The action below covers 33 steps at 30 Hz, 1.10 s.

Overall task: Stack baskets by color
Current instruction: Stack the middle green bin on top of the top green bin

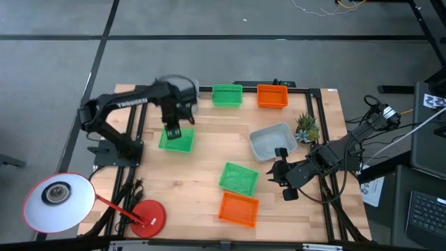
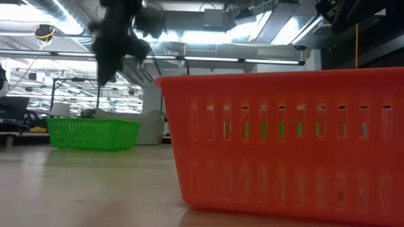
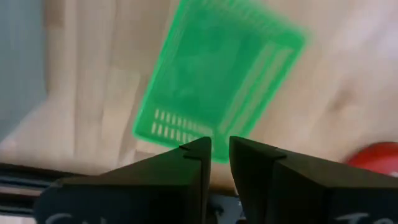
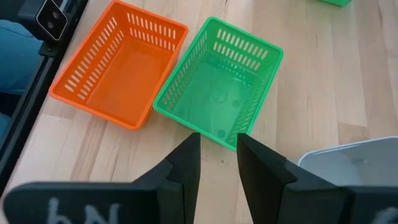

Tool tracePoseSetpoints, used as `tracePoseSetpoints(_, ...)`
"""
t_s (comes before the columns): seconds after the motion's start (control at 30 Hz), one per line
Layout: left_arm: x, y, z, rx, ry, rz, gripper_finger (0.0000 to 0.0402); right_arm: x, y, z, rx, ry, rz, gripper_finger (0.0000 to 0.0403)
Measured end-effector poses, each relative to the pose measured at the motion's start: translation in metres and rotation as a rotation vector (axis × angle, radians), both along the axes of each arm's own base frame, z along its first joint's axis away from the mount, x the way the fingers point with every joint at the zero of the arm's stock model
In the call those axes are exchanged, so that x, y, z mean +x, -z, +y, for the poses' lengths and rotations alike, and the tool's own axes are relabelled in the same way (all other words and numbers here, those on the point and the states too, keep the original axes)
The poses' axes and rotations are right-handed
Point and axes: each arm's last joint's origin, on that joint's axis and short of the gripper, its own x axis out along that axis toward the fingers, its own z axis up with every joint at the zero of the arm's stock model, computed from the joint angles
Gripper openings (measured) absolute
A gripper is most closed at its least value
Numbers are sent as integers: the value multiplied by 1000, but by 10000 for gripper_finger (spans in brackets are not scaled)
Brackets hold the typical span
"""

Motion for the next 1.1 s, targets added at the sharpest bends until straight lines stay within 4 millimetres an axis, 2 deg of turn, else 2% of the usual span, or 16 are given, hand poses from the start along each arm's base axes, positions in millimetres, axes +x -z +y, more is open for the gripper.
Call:
tracePoseSetpoints(0.1, 4, 44, -12, 126, 3, 32, 50, 0, 0, 0, -2, -1, 0, 104)
tracePoseSetpoints(0.2, 12, 70, -25, 176, 46, -43, 50, 0, 0, 0, -3, -2, 0, 104)
tracePoseSetpoints(0.4, 32, 85, -45, 187, 100, -190, 50, 0, 0, 0, -4, -3, 0, 104)
tracePoseSetpoints(0.47, 43, 88, -43, 206, 99, -262, 50, 0, 0, 0, -4, -2, 1, 104)
tracePoseSetpoints(0.57, 71, 93, -37, 259, 130, -411, 50, 0, 0, 0, -3, -2, -1, 104)
tracePoseSetpoints(0.63, 93, 90, -31, 313, 165, -524, 50, 0, 0, 0, 0, -1, -4, 104)
tracePoseSetpoints(0.7, 116, 76, -25, 377, 187, -665, 50, 0, 0, 0, 2, -1, -6, 104)
tracePoseSetpoints(0.77, 130, 57, -21, 416, 215, -727, 50, 0, -1, 0, 7, 4, -7, 104)
tracePoseSetpoints(0.9, 135, 31, -24, 405, 252, -676, 50, 0, 0, 0, 41, 42, -3, 104)
tracePoseSetpoints(0.97, 130, 20, -28, 375, 250, -620, 50, 0, 0, 0, 52, 56, -2, 104)
tracePoseSetpoints(1.1, 120, 21, -35, 336, 205, -465, 50, 0, 0, 0, 31, 36, 2, 104)
